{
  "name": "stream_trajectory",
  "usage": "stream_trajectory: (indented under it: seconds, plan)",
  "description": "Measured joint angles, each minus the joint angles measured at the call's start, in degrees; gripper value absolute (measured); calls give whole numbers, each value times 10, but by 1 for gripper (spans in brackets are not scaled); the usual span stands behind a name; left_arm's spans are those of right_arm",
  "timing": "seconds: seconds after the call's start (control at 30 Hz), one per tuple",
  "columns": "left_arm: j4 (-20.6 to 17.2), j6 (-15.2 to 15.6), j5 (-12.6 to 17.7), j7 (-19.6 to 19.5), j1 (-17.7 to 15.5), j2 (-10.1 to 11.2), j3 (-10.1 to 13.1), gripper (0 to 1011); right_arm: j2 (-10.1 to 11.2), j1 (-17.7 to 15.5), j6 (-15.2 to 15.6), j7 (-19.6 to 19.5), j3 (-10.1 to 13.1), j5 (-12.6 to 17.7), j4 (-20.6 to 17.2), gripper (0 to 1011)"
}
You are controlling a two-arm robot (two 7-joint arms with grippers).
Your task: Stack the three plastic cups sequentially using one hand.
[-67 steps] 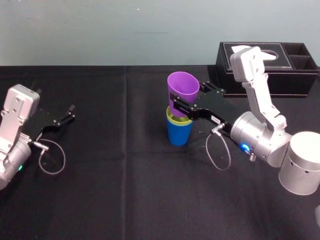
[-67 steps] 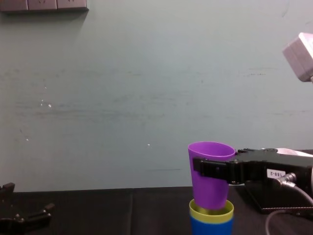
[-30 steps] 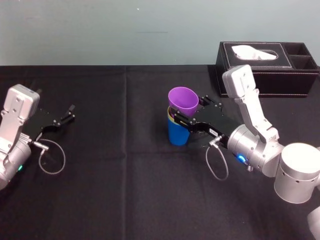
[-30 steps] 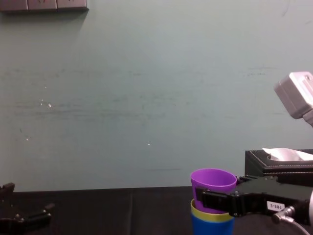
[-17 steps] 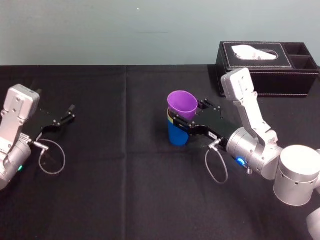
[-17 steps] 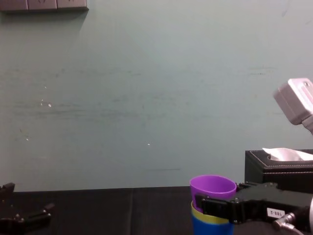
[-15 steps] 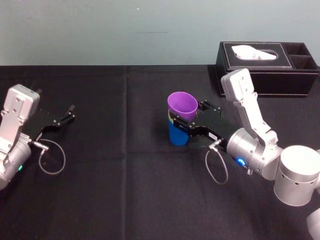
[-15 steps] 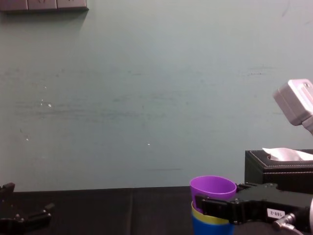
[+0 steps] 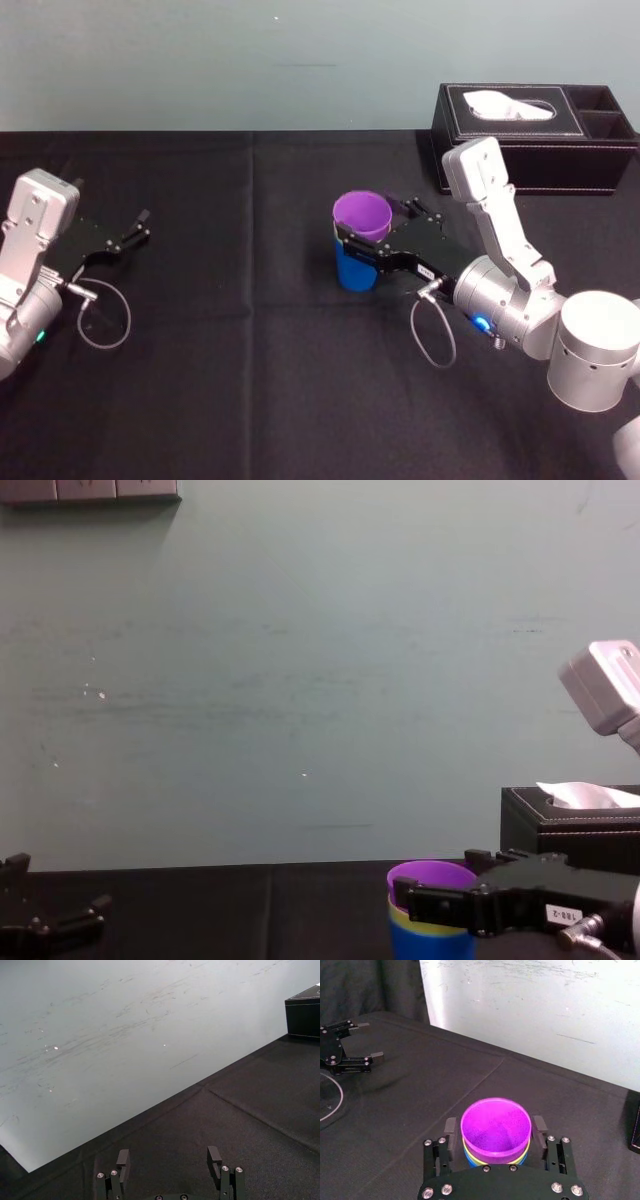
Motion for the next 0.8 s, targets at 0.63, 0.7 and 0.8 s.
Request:
stream_trajectory:
  seconds: [0.63,0.7,0.8]
  plan:
    - [0,0,0,0,0,0,0,1011,3,-19,-18,-11,22,9,-28,1003]
    - [0,0,0,0,0,0,0,1012,3,-24,-22,-16,30,11,-33,1003]
    - [0,0,0,0,0,0,0,1011,3,-36,-30,-27,47,17,-42,1003]
